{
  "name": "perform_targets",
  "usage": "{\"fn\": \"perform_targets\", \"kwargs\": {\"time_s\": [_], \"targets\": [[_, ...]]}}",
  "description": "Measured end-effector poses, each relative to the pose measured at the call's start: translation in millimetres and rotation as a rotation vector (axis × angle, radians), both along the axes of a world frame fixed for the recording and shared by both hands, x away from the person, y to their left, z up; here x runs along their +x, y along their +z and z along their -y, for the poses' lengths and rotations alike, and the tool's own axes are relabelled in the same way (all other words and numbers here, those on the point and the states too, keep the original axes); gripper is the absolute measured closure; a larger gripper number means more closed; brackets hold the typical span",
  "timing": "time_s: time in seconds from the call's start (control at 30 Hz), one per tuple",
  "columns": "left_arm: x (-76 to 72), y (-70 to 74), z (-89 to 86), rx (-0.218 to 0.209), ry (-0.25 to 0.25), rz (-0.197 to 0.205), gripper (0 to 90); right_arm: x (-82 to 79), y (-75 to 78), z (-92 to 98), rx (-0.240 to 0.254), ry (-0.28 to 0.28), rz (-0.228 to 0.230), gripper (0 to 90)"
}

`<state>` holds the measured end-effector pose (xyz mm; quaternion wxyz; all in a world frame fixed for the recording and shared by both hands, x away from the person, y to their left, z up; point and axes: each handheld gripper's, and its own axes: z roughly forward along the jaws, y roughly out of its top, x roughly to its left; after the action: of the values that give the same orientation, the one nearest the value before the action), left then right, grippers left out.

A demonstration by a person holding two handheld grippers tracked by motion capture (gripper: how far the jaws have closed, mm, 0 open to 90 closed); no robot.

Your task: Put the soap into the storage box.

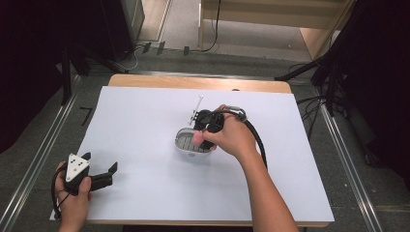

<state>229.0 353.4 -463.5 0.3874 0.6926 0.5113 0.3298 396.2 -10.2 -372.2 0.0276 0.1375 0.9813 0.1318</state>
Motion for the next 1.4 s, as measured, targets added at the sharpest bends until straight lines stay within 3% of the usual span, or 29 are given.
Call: {"fn": "perform_targets", "kwargs": {"time_s": [0.5, 1.27, 1.33, 1.4], "targets": [[-0.2, 0.1, -0.2, -0.001, -0.001, 0.000, 3.6, 4.9, -5.8, -26.3, 0.006, 0.045, 0.002, 38.5], [-0.3, 0.2, -0.2, 0.000, -0.002, -0.001, 3.6, 6.8, -11.3, -28.8, -0.007, 0.046, -0.002, 38.3], [-0.3, 0.2, -0.3, 0.000, -0.002, 0.002, 3.6, 8.0, -5.2, -25.2, 0.047, 0.041, -0.005, 39.8], [-0.2, 0.0, -0.2, -0.003, -0.002, 0.000, 3.6, 7.3, -1.6, -22.5, 0.049, 0.032, -0.002, 39.8]]}}
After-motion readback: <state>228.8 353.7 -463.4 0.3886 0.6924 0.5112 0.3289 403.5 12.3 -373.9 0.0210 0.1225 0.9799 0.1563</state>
